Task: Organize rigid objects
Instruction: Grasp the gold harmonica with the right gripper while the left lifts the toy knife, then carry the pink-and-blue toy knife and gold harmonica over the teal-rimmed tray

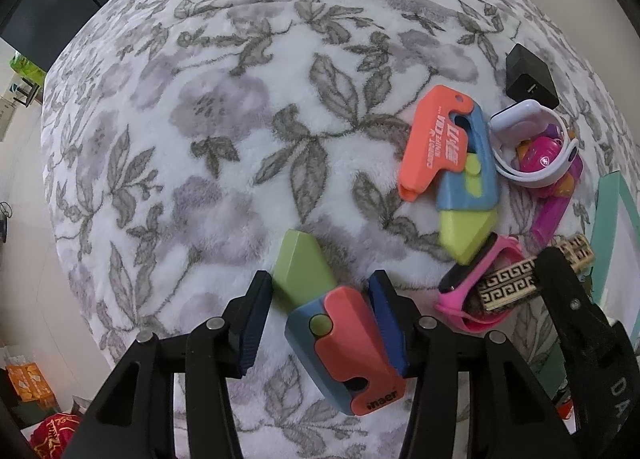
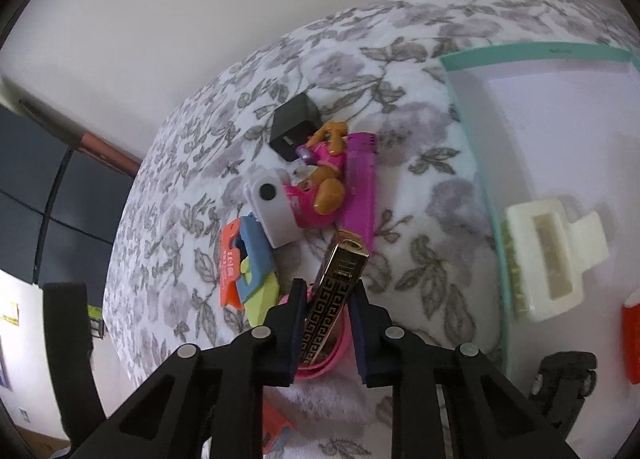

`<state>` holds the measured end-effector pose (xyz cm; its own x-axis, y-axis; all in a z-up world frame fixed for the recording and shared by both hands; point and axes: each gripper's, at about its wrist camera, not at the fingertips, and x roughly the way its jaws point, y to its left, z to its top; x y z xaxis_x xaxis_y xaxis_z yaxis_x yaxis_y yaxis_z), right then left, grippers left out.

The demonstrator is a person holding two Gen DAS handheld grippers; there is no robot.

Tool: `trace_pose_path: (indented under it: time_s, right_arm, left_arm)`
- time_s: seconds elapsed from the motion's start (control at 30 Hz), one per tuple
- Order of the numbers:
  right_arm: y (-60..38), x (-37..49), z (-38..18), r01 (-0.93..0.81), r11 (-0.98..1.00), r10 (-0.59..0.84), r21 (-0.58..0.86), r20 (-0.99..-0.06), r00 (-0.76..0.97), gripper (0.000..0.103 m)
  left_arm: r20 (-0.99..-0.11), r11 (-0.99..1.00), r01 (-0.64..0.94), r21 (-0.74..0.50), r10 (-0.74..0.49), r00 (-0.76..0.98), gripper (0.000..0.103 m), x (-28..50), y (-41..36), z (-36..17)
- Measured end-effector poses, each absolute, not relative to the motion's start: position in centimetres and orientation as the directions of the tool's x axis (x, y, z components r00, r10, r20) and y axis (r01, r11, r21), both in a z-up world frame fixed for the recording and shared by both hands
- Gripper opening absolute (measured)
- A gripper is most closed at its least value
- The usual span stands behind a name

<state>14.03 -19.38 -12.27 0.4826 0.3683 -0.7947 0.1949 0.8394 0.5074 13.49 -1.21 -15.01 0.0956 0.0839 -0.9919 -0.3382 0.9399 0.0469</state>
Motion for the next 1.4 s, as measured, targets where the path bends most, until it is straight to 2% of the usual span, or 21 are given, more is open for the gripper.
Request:
trace_pose_path:
  time_s: [0.17,0.37,0.43,0.87,1.17,1.4]
  right_arm:
    - [-20.5,13.4,-11.7,0.22,0.826,0.36,0.52,-0.785,0.503,0.02]
    - [-21.7,12.8,-11.0,0.24,0.808,0.356,0.538,-0.771,0.527,0.019]
    - [-21.8,12.7,-10.7,0.238,0.807,0.354,0.541,-0.766,0.537,0.019]
    - [-22.4,12.2,-8.4,0.217,0.835,0.303,0.505,-0.753,0.584,0.017]
    - [-24.1,10.7,-2.7,0.187,0.857,0.225,0.481,-0.674,0.703,0.017]
    - [-28.3,8.5,1.1,0.249,0.82,0.15,0.514,-0.615,0.774,0.017]
  left_arm:
    - [-0.992,0.944,-0.328,0.044,0.081,0.099,0.044,13.5,-1.9,-15.0]
    - [-0.994,0.95,-0.312,0.021,0.052,0.091,0.039,13.8,-2.6,-14.9]
    - [-0.995,0.951,-0.31,0.008,0.039,0.094,0.031,13.9,-2.9,-14.9]
    - [-0.99,0.946,-0.318,-0.058,-0.013,0.14,0.03,14.9,-2.7,-12.2]
    - [-0.934,0.954,-0.265,-0.139,-0.037,0.357,0.028,15.1,-3.1,-5.2]
    - [-0.843,0.971,-0.125,-0.205,-0.11,0.526,0.028,14.1,-5.9,-0.4]
